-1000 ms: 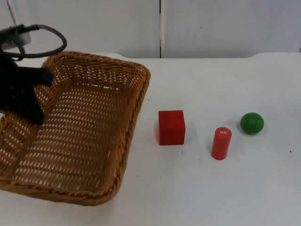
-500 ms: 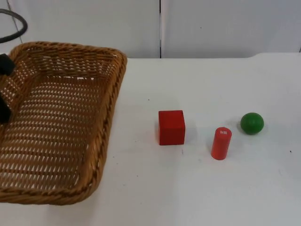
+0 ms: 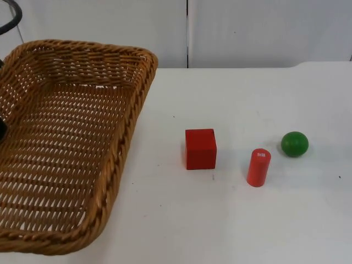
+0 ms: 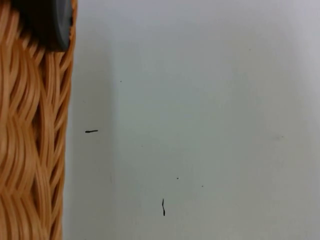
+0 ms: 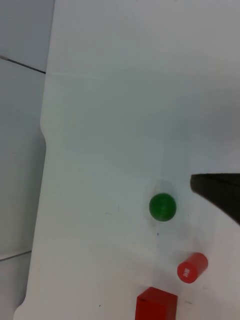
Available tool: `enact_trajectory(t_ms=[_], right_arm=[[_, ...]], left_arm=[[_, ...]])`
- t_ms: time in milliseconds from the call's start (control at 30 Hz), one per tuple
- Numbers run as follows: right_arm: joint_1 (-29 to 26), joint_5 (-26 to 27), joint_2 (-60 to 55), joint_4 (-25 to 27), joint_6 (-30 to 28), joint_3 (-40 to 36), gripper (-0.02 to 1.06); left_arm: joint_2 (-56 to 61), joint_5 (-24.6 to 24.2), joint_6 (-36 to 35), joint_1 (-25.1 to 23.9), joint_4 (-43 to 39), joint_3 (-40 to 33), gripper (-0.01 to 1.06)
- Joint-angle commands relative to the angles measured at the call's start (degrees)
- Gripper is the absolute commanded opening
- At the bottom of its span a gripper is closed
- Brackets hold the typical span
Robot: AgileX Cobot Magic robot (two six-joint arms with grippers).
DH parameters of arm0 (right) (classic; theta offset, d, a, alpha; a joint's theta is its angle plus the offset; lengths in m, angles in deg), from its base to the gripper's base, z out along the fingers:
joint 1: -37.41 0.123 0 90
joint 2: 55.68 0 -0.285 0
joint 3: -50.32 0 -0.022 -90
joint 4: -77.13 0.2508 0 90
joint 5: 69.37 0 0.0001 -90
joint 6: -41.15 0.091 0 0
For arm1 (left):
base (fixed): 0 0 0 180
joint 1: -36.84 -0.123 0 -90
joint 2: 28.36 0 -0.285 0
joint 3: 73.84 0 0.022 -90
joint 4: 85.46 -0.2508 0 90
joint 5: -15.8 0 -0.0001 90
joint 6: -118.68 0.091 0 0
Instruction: Pick up the basket with the left hand and place the object to the left of the red cylinder into the basket with the right hand.
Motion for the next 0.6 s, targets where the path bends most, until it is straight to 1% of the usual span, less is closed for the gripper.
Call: enact_trajectory(t_ms=[0,233,567], right_arm=[[-0.2,0.0,0.2,0.5,-0.4,0.4,1.05],[-0.2,-0.3,0.2,0.5,-0.6,0.4,1.05],[-0.2,-2.6,0.2,0.5,-0.6,0.4,1.05]], left_arm=[[1.4,-1.1,0.2,-0.2,1.8,-0.2,0.0],[2.1,-1.6,0.2,-0.2,1.9,-0.2,0.0],[2.1,-1.6,0.2,-0.2,2.3,-0.2,0.0]])
